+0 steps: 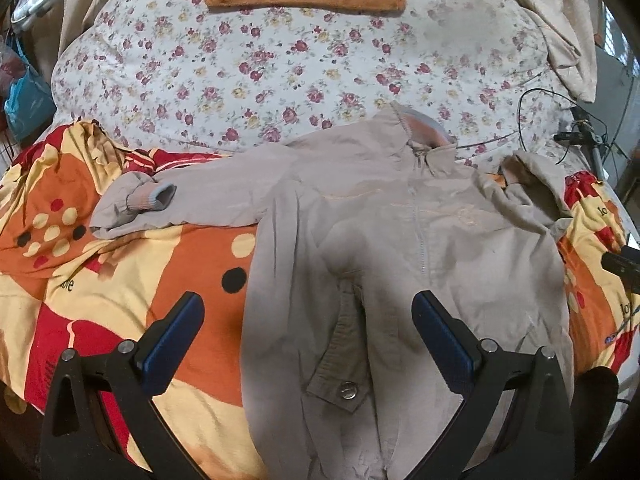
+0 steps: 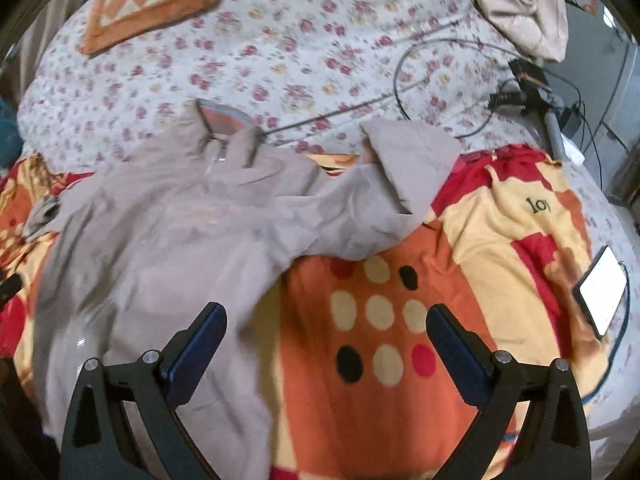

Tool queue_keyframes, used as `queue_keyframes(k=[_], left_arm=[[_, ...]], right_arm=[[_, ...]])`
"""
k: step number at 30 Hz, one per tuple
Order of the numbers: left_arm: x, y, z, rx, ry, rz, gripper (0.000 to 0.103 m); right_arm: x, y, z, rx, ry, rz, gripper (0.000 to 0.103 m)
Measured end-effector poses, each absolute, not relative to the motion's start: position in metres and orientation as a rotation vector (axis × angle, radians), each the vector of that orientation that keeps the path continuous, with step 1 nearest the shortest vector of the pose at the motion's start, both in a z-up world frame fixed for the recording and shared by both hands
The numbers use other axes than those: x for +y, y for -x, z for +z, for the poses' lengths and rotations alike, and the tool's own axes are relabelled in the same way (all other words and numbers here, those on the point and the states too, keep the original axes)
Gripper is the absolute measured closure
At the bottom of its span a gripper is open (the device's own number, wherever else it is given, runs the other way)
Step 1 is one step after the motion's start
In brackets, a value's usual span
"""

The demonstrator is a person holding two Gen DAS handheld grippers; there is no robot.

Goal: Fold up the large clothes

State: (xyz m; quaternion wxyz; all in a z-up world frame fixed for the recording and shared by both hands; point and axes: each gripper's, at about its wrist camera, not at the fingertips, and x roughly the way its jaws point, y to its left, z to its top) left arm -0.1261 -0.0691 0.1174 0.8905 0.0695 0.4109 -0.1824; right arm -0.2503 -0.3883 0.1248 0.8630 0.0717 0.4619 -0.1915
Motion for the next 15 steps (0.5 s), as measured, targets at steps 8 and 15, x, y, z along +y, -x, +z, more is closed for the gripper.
queue_keyframes(k=[8, 15], left_arm=[[-0.061, 0.125, 0.114, 0.862, -0.119, -0.364, 0.000], [-0.049, 0.115, 0.110, 0.861, -0.116, -0.316, 0.000]], right_arm=[[-0.332, 0.238, 0.133, 0.935, -0.114, -0.315, 0.003], [-0.294, 0.197, 0.109, 0.927, -0.215, -0.220, 0.003]])
